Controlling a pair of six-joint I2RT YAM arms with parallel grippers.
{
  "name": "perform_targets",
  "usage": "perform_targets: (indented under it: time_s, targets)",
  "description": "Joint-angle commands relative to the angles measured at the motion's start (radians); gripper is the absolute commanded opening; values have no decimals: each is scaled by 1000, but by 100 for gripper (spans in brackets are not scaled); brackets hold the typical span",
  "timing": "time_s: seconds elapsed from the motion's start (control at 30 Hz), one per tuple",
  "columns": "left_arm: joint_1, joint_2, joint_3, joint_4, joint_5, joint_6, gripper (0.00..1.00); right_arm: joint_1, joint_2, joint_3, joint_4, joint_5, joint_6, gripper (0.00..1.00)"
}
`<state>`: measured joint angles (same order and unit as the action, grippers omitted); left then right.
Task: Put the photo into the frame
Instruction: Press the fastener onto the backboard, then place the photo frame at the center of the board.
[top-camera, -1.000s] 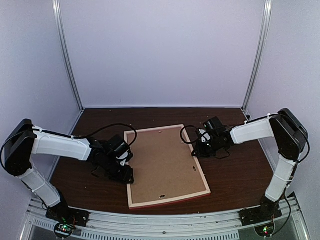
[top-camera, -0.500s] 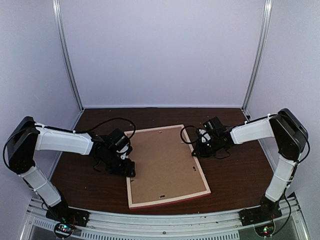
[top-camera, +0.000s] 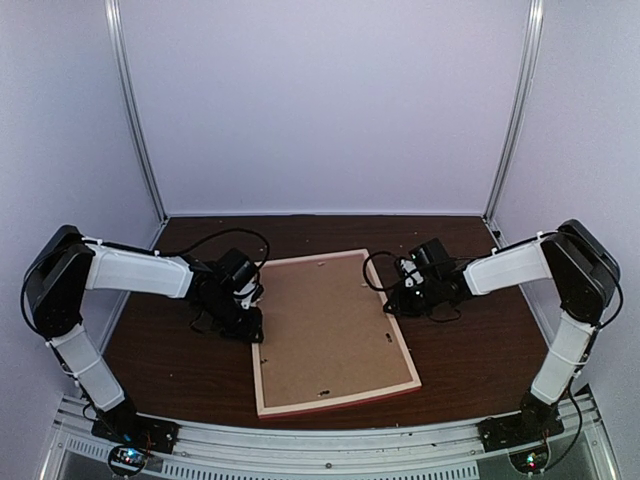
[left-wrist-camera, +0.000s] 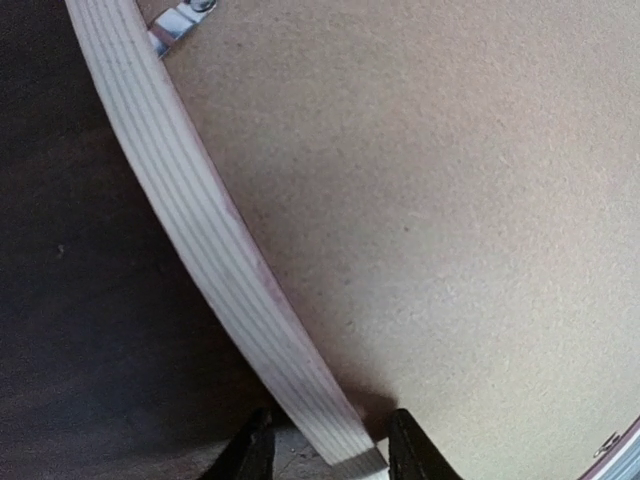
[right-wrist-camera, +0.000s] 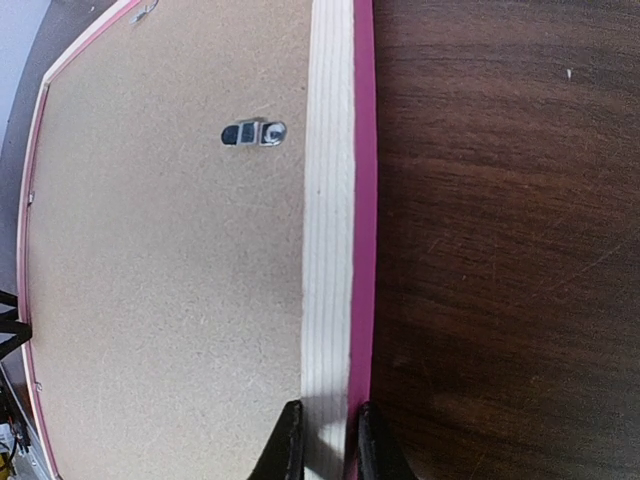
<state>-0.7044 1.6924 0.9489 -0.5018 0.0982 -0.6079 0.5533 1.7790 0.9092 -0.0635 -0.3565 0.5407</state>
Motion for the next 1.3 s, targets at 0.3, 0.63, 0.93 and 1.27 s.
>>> perform_targets:
  time_s: [0.3,0.63,0.93,1.27]
  targets:
    - [26,42,45,-38,-81,103,25,69,-101,-89,-96,12,77,32]
    - [34,31,55,-43,-81,176,22,92,-218,-84,-231,70,34,47]
    - [34,28,65,-45,-49,222,15,178,-249,-99,-278,146,47,54]
    - [34,7,66,-59,-46,164,19,273,-193,-79,-286,172,107,54]
